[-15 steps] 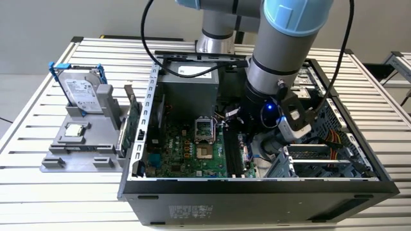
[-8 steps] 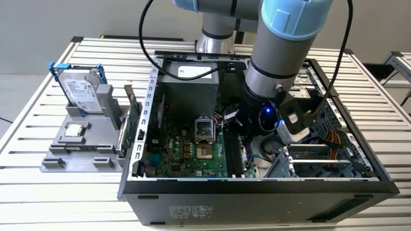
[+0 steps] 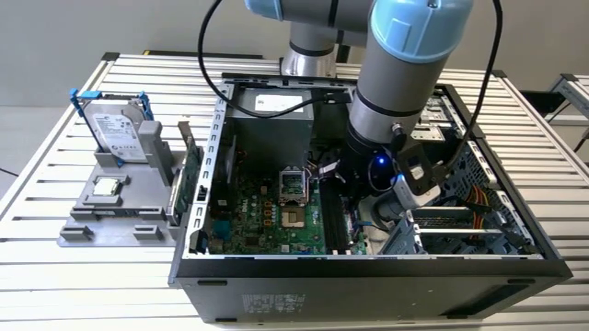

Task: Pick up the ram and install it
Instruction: 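Insert the ram into the slot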

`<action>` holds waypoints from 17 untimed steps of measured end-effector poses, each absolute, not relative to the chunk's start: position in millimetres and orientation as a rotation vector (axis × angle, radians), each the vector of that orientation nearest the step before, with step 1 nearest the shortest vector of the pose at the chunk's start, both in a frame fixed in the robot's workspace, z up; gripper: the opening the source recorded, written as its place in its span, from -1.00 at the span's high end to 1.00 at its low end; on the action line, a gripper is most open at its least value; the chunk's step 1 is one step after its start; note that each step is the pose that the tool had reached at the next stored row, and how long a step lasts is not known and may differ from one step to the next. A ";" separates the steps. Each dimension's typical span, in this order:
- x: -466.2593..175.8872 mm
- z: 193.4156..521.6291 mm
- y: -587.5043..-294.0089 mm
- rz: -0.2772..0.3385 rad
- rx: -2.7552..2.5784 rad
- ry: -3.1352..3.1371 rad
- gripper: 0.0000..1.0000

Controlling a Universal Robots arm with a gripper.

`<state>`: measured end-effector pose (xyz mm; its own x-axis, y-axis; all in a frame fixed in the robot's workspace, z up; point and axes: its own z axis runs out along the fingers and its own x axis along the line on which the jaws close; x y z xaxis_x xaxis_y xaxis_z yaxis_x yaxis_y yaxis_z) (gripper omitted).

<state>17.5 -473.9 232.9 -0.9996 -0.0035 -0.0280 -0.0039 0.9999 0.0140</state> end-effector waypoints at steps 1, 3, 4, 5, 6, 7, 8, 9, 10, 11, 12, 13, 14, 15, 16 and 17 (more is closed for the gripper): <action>17.4 232.3 -473.9 0.021 -0.007 3.114 1.00; 17.3 231.7 -474.0 0.020 -0.007 3.114 1.00; 17.3 231.2 -474.0 0.021 -0.008 3.115 1.00; 17.3 231.0 -474.0 0.021 -0.008 3.115 1.00; 17.3 231.0 -474.0 0.020 -0.008 3.115 1.00; 17.3 231.0 -474.0 0.020 -0.008 3.116 1.00; 17.3 231.0 -474.0 0.020 -0.008 3.116 1.00; 17.3 231.0 -473.9 0.020 -0.008 3.116 1.00; 17.3 230.8 -473.9 0.021 -0.008 3.116 1.00; 17.3 230.6 -473.9 0.021 -0.008 3.116 1.00; 17.4 230.0 -473.9 0.021 -0.008 3.116 1.00; 17.3 229.8 -474.0 0.021 -0.008 3.116 1.00; 17.3 229.5 -474.0 0.021 -0.009 3.116 1.00; 17.3 229.2 -474.0 0.021 -0.009 3.116 1.00; 17.3 228.9 -474.0 0.021 -0.009 3.116 1.00; 17.1 228.5 -474.0 0.021 -0.009 3.116 1.00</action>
<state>17.1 -474.0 228.5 -0.9997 -0.0056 -0.0258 -0.0060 0.9999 0.0131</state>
